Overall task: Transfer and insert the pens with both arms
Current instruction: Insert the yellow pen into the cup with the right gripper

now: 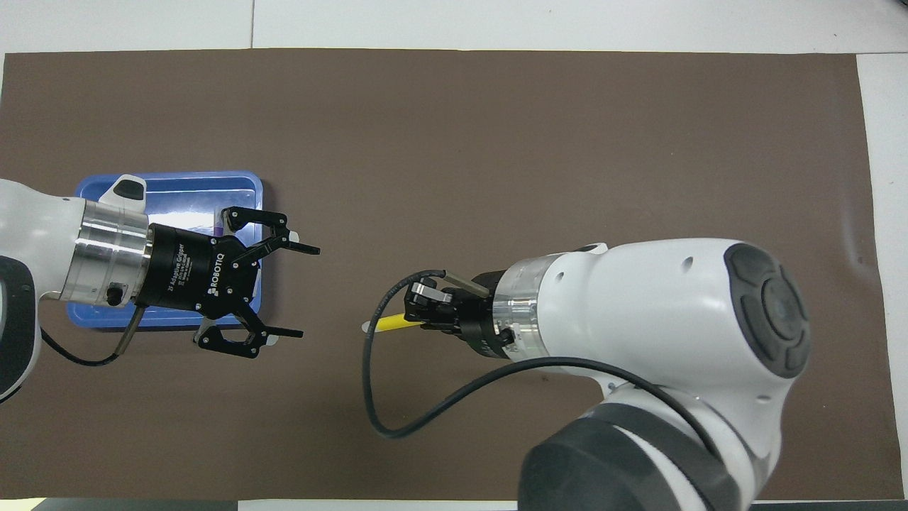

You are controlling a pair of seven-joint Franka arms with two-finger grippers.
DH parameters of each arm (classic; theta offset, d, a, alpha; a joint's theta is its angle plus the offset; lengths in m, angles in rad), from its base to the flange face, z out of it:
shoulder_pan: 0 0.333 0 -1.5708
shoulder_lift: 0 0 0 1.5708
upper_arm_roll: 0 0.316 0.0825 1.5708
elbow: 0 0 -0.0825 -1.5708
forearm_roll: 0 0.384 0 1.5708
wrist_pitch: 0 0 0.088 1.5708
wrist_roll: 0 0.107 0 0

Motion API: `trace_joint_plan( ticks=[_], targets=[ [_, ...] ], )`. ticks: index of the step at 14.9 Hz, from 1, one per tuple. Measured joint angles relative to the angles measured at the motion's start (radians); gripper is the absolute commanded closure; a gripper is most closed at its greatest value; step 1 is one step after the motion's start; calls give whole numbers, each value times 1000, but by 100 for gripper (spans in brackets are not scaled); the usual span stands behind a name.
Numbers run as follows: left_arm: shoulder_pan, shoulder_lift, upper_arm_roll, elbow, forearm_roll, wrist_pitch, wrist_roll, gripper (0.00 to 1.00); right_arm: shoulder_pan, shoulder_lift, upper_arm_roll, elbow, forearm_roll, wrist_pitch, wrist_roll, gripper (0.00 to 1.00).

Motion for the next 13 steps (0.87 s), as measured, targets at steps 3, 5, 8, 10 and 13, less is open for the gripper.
trace_joint_plan(
  ticks=[3,5,8,10,13],
  targets=[
    [6,0,4,-1,95,0,219,0,-90,-11,-6,20,-95,-150,-232,90],
    [29,0,5,-2,195,0,353,0,-159,-14,-9,30,-197,-214,-386,89],
    [76,4,6,-11,377,5,579,0,-282,-21,-13,45,-309,-309,-648,89],
    [121,24,8,-19,462,43,737,0,-318,-28,-16,30,-395,-320,-755,89],
    [172,88,9,-26,551,158,891,0,-317,-70,-7,-93,-463,-258,-795,90]
  ],
)
